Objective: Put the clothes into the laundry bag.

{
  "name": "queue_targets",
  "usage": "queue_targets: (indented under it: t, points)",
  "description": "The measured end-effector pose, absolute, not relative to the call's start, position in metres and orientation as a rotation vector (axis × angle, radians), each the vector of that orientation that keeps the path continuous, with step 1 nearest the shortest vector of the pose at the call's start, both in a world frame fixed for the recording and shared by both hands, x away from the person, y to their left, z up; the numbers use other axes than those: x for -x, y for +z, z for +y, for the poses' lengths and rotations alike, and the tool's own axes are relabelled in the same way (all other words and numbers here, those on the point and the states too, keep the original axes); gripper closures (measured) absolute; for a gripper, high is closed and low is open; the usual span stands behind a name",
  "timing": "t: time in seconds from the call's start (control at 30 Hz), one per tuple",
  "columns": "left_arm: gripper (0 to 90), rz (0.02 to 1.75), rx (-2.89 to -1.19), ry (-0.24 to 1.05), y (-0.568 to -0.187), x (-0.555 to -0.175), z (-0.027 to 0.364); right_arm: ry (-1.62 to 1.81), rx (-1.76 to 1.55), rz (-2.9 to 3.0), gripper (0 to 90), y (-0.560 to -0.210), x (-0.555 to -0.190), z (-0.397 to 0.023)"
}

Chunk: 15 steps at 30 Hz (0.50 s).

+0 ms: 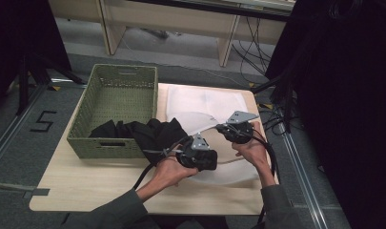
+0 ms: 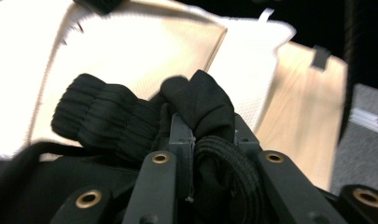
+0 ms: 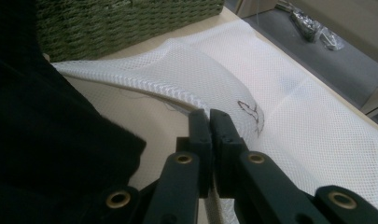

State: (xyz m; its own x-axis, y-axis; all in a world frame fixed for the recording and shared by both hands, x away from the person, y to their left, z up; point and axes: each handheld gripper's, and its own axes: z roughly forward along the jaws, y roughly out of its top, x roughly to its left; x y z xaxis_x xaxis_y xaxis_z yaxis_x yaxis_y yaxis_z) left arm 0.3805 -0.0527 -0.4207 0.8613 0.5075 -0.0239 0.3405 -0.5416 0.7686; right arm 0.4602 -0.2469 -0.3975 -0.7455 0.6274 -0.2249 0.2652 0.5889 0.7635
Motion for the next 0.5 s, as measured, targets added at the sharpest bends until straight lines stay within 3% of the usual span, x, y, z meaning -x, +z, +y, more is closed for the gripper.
queue_targets:
  t: [0.27,0.5]
  points:
    - [68.8,0.63,-2.254,0.287,-0.453,-0.384,-0.073,0.988,-0.694,2.359,88.9,-0.404,-0.459,-0.243]
    - [38.2,0.599,-2.245,0.197,-0.446,-0.376,-0.073,0.989,-0.698,2.371,88.9,-0.406,-0.459,-0.243]
